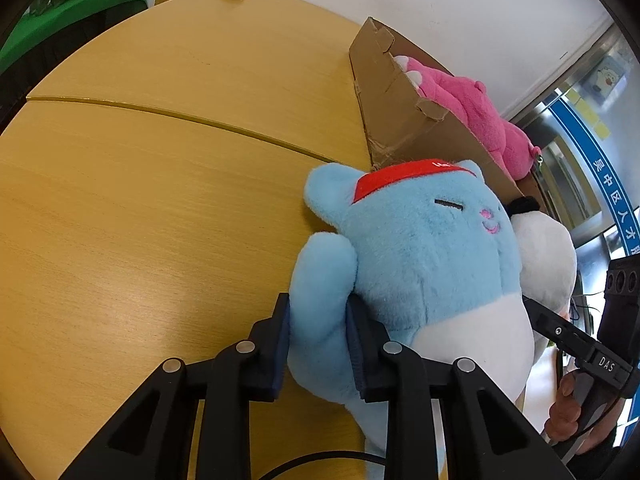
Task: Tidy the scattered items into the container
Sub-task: 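Close the left gripper on the light-blue cat's arm while the right gripper grips it, then lift the light-blue cat with both grippers and carry it over the box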
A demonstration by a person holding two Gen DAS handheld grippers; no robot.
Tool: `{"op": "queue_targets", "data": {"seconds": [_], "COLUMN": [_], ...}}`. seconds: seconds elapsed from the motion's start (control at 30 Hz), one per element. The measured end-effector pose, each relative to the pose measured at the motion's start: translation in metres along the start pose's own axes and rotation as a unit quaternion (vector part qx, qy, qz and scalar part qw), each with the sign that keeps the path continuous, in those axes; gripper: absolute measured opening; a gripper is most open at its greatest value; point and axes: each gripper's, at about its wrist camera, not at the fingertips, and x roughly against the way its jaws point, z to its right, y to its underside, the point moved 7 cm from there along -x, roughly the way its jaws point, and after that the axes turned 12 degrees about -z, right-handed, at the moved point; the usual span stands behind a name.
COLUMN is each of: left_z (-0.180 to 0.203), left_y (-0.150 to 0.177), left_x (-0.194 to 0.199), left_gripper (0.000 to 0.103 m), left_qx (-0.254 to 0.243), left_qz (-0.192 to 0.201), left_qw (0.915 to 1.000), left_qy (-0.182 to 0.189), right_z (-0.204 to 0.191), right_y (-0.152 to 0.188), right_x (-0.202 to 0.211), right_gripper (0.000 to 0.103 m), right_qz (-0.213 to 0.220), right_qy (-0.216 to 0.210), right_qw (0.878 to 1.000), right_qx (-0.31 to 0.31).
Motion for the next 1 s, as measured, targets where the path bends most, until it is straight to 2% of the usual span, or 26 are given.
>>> {"op": "queue_targets", "data": {"seconds": [0.1, 0.23, 0.33, 0.5, 0.63, 0.8, 0.87, 1.0], "left_z": [0.002, 0.002, 0.006, 0.014, 0.04, 0.076, 0.093, 0.128], "left_y": [-0.002, -0.004, -0.004, -0.004, -0.008, -0.031, -0.048, -0.09], "left_x": [0.0, -0.001, -0.003, 0.004, 0.033, 0.083, 0.103, 0.136], "left_gripper": [0.027, 0.026, 0.026, 0.022, 0.021, 0.021, 0.021, 0.021], "left_qx": [-0.006, -0.009, -0.01, -0.021, -0.049, -0.087, -0.105, -0.141], "left_qz": [0.002, 0.002, 0.001, 0.006, 0.04, 0.098, 0.122, 0.166], "left_qw": [0.9999, 0.9999, 0.9999, 0.9995, 0.9967, 0.9887, 0.9837, 0.9737], "left_qy": [-0.012, -0.013, -0.005, -0.024, -0.051, -0.073, -0.079, -0.068], "right_z": [-0.008, -0.022, -0.017, -0.012, -0.012, -0.021, -0.026, -0.025], "right_y": [-0.004, -0.007, -0.013, -0.01, -0.004, -0.013, -0.027, -0.068], "right_x": [-0.006, -0.017, -0.034, -0.039, -0.026, 0.012, 0.036, 0.089], "right_gripper": [0.067, 0.053, 0.037, 0.028, 0.025, 0.024, 0.024, 0.024], "right_qz": [-0.006, -0.007, -0.014, -0.019, -0.014, 0.038, 0.072, 0.145], "right_qy": [-0.002, 0.006, 0.025, 0.011, 0.0, -0.027, -0.035, -0.047], "right_qw": [1.0, 0.999, 0.999, 1.0, 1.0, 0.999, 0.997, 0.988], "right_qx": [0.005, 0.031, 0.021, 0.02, 0.024, 0.018, 0.021, 0.022]}}
